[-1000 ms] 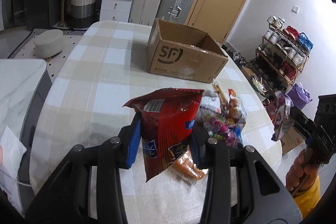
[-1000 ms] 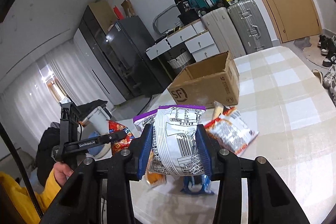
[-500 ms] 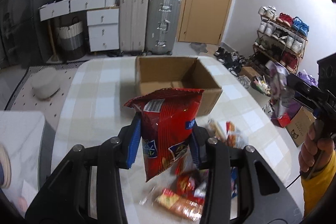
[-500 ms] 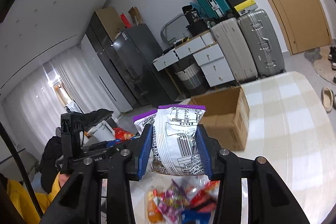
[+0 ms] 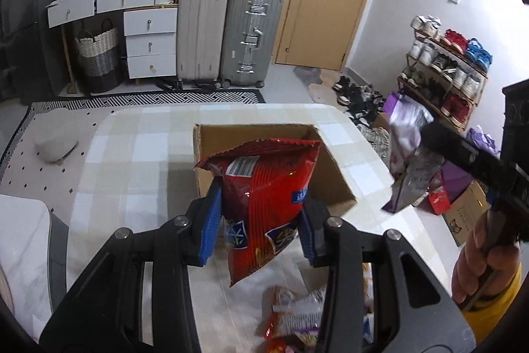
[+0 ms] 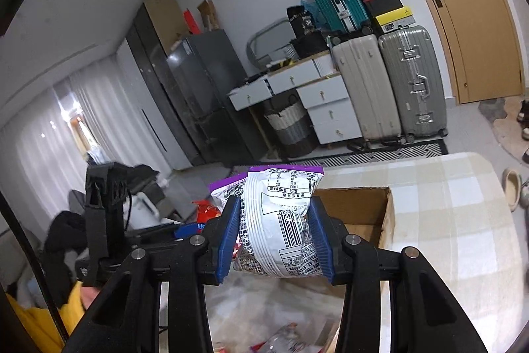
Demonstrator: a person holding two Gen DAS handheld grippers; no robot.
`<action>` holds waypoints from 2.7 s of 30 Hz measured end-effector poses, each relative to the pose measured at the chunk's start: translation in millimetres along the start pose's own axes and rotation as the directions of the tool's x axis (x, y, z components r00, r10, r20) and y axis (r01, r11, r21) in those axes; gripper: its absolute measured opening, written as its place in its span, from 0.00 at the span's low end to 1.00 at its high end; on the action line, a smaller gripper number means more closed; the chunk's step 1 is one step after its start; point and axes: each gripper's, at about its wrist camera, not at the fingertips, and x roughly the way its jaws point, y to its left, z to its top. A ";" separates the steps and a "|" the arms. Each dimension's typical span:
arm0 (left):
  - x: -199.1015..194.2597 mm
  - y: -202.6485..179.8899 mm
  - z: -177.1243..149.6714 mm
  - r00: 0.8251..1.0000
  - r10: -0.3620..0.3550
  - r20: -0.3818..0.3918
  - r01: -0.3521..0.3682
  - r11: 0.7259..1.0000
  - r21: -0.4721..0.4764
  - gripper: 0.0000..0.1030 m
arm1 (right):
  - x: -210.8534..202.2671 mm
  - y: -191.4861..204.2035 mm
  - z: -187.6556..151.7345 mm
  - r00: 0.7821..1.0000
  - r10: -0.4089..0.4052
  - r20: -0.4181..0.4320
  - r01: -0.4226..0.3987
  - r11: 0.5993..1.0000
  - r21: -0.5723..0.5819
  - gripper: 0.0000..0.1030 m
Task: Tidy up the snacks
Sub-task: 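Carry the red chip bag and white-purple bag toward the cardboard box with both tools, then release the red chip bag and white-purple bag into the box with both tools, then move both tools back to the snack pile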
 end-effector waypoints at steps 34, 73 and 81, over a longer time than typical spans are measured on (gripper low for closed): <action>190.3 26.2 34.6 0.983 0.012 -0.181 -0.018 0.999 -0.034 0.36 | 134.3 -90.4 -15.8 0.966 -0.124 -0.227 0.139 0.989 0.052 0.41; 113.9 12.2 12.2 0.990 0.092 -0.110 -0.096 0.995 -0.036 0.70 | 64.1 -31.7 -5.5 0.972 -0.159 -0.173 0.154 0.987 -0.039 0.46; 23.8 -13.1 -0.8 0.994 0.113 0.009 -0.113 0.994 -0.006 0.78 | -4.4 26.4 -9.5 0.989 -0.141 -0.039 0.136 0.984 -0.112 0.79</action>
